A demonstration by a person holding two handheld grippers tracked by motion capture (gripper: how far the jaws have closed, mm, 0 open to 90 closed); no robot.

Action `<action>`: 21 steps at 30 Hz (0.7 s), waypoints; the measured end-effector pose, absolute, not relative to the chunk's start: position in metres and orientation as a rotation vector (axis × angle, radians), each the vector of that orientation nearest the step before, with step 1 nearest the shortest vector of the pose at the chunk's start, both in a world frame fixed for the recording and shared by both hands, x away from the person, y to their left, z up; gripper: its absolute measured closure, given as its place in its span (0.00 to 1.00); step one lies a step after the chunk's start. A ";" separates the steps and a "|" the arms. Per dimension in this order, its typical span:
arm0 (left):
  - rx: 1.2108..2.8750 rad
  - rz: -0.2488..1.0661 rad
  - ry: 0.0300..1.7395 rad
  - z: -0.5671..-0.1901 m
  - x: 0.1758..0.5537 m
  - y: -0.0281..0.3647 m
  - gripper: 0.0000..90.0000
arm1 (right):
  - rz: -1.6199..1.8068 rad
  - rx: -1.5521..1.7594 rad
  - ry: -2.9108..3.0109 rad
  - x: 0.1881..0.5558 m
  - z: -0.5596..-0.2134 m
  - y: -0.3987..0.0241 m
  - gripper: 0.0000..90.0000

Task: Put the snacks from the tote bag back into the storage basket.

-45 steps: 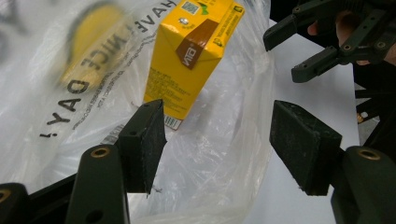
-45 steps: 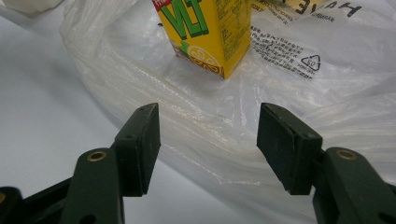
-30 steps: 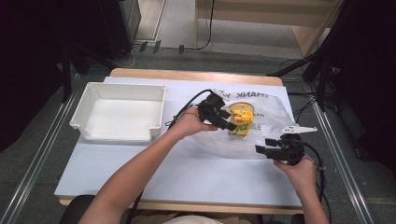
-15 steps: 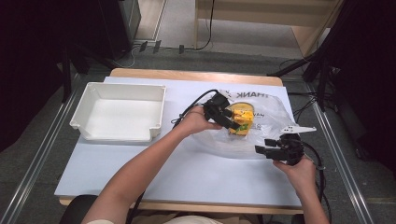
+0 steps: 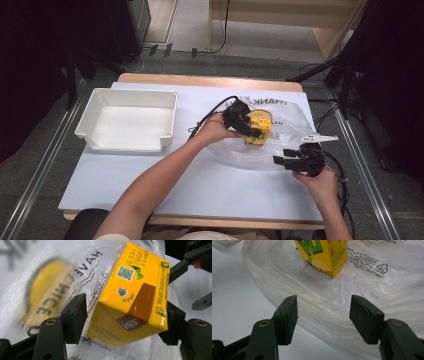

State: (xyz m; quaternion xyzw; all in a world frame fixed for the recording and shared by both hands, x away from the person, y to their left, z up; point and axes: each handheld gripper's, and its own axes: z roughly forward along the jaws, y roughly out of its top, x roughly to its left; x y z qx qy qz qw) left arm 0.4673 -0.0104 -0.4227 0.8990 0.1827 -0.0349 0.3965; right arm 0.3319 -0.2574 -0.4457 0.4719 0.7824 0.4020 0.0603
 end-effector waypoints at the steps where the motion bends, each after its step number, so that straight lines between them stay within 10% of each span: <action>1: 2.278 -0.091 0.461 -0.423 0.467 -0.011 0.38 | 1.221 1.428 2.368 0.332 -0.446 -0.257 0.45; 21: 2.273 -0.048 0.451 -0.430 0.461 -0.015 0.52 | 1.219 1.437 2.368 0.334 -0.448 -0.258 0.46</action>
